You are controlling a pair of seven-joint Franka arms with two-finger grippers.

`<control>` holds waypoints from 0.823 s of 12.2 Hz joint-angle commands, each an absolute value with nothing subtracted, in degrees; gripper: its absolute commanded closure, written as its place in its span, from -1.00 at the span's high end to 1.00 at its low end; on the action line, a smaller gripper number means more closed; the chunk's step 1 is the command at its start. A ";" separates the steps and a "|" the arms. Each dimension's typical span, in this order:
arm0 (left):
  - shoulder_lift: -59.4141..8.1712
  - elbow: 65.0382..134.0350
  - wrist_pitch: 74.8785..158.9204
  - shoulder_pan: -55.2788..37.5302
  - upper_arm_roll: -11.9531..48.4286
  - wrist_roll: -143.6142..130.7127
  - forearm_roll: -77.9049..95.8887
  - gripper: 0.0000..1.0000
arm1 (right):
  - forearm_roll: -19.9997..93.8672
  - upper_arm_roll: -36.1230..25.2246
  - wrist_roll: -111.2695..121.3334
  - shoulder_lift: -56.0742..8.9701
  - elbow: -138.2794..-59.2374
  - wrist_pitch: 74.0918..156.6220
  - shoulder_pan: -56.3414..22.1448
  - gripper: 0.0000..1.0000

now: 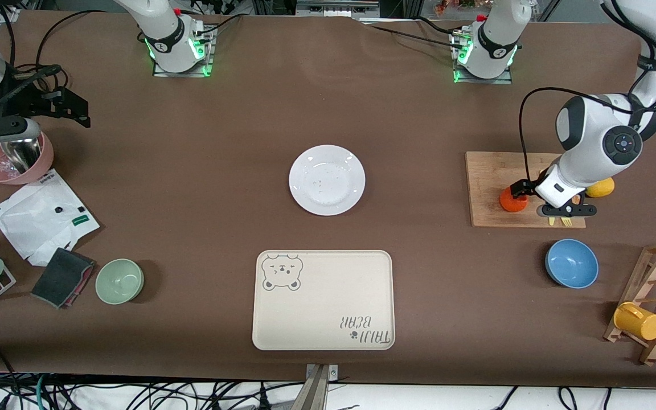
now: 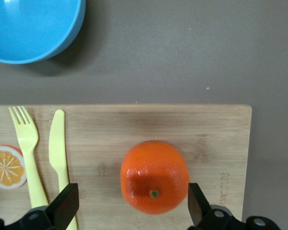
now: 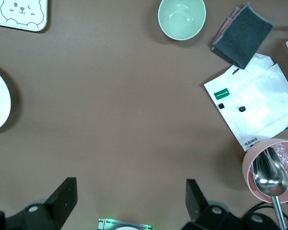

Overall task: Place orange and plate with both arms
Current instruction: 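Lower the left gripper onto the orange on the cutting board and close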

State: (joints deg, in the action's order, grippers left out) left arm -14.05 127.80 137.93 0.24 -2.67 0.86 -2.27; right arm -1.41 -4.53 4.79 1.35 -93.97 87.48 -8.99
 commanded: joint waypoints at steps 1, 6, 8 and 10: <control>-16.08 128.06 140.27 0.62 -2.20 1.50 -2.46 1.00 | -1.49 -4.31 4.31 1.14 -92.90 86.92 -8.88 1.00; -18.28 128.06 140.45 0.61 -1.93 2.63 2.02 1.00 | -1.49 -4.31 4.22 1.14 -92.90 86.92 -8.88 1.00; -19.33 128.14 140.88 0.70 -1.93 2.72 2.20 1.00 | -1.49 -4.22 4.22 1.14 -92.90 86.92 -8.96 1.00; -19.95 128.06 140.98 0.70 -1.93 2.99 3.59 0.98 | -1.49 -4.13 4.22 1.14 -92.90 86.92 -8.96 1.00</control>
State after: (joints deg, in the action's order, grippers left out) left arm -19.43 127.87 139.88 0.24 -2.23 0.86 0.83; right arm -1.41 -4.46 4.79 1.33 -93.96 87.47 -9.03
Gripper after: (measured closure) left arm 0.004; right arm 0.000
